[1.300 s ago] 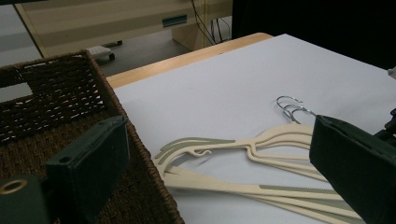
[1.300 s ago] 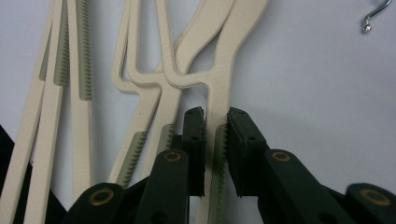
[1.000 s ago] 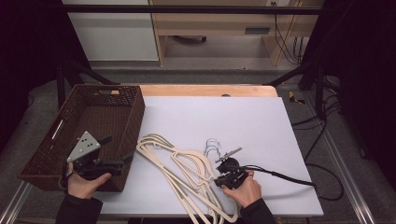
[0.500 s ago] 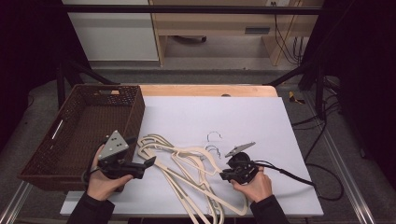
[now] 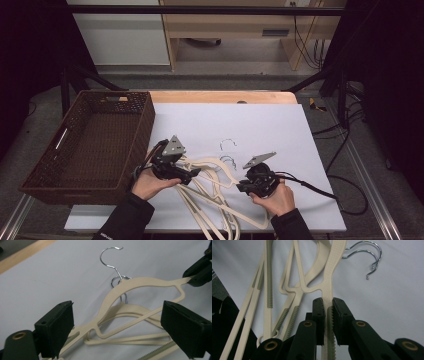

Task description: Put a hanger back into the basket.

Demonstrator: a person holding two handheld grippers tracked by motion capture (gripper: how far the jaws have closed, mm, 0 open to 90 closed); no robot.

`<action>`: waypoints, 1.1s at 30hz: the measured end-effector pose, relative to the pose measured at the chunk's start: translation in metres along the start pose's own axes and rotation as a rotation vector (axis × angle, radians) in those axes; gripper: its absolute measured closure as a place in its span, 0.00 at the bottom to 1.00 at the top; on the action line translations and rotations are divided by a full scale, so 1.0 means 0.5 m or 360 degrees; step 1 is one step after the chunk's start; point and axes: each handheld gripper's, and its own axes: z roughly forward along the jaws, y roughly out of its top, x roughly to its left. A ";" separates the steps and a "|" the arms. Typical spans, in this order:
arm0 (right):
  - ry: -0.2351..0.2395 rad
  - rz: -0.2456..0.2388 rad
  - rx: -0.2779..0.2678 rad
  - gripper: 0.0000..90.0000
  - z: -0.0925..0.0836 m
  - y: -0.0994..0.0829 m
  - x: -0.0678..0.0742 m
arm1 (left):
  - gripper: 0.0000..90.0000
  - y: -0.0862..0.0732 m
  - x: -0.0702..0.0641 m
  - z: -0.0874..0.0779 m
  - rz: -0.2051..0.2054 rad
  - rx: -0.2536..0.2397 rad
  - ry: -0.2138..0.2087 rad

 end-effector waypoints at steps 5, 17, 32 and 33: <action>0.0018 -0.0042 0.0006 0.90 -0.003 -0.001 -0.002 | 0.22 -0.004 0.022 0.056 0.0065 0.0131 -0.0028; 0.0020 -0.0051 0.0001 0.90 -0.005 -0.001 -0.001 | 0.41 -0.022 0.048 0.127 0.0206 0.0351 -0.0082; 0.0045 -0.0127 -0.0032 0.89 -0.010 -0.002 -0.007 | 0.75 -0.025 0.045 0.130 0.0315 0.0366 -0.0073; 0.0053 -0.0130 -0.0041 0.89 -0.012 -0.002 -0.007 | 0.76 -0.024 0.041 0.125 0.0338 0.0362 -0.0066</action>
